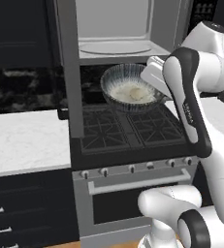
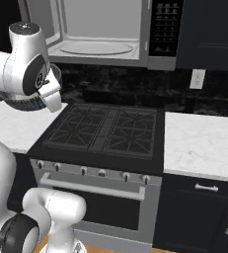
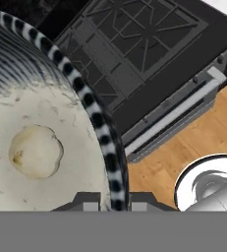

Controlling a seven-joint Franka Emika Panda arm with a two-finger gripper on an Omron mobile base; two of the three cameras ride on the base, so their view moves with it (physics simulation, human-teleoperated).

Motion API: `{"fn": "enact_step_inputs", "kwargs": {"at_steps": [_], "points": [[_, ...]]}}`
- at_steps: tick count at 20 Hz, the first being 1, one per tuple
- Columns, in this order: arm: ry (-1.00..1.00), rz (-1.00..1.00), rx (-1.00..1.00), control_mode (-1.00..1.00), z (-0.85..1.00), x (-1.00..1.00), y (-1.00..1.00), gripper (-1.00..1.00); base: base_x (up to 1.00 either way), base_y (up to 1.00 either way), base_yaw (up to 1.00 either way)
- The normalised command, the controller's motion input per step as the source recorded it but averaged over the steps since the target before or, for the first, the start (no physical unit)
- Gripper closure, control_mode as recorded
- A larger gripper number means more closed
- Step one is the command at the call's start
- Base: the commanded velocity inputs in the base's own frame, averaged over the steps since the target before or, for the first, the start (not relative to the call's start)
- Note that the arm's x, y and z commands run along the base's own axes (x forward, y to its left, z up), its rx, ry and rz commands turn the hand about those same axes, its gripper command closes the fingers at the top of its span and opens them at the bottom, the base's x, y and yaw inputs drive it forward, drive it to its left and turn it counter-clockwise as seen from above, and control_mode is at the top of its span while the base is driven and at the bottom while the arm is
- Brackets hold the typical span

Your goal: Pick the garlic from the sink and place it in the bowl. Then pick the bowl and place it in the microwave. Then close the microwave door and press the start button.

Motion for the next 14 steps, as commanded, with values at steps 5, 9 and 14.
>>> {"fn": "enact_step_inputs", "kwargs": {"at_steps": [5,9,14], "points": [[0.0,0.0,0.0,1.0,0.0,0.0,0.0,1.0,0.53,-0.23,0.12],[0.0,0.0,0.0,1.0,0.0,0.0,0.0,1.0,0.45,-0.39,0.01],[0.0,0.0,0.0,1.0,0.0,0.0,0.0,1.0,0.05,-0.46,0.0]]}}
